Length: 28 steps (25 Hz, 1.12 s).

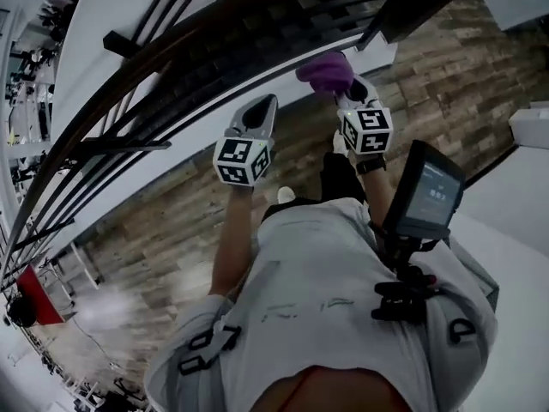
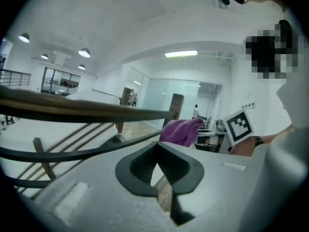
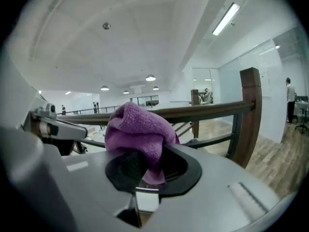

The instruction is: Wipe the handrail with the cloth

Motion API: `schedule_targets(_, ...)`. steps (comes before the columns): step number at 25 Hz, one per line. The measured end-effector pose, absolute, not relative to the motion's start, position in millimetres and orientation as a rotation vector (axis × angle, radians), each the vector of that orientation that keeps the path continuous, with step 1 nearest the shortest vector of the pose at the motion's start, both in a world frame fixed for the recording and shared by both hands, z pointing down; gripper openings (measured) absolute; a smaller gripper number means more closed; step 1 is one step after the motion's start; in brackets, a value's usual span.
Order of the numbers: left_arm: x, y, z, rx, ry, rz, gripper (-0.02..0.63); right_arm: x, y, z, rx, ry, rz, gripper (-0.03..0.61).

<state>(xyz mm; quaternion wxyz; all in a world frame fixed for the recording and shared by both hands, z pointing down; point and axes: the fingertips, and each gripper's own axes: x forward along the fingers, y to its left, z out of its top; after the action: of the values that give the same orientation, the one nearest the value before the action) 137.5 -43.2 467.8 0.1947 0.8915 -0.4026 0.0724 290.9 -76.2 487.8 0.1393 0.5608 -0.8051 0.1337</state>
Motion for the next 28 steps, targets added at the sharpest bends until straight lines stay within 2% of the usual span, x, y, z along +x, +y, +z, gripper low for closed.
schedule_targets(4, 105.5, -29.1, 408.6, 2.538, -1.268, 0.088, 0.000, 242.0, -43.2, 427.0, 1.551, -2.445, 0.333, 0.058)
schedule_targets(12, 115.4, -8.2, 339.9, 2.599, -1.376, -0.074, 0.000, 218.6, -21.1, 363.9, 1.488, -2.517, 0.193, 0.057)
schedule_targets(19, 105.5, 1.7, 318.4, 2.594, -1.471, -0.100, 0.000, 214.3, -13.0, 334.5, 1.476, -2.553, 0.073, 0.057)
schedule_targets(28, 121.3, 29.0, 329.1, 2.583, -1.461, -0.073, 0.000, 233.9, 0.6, 332.7, 1.555, -2.547, 0.101, 0.057)
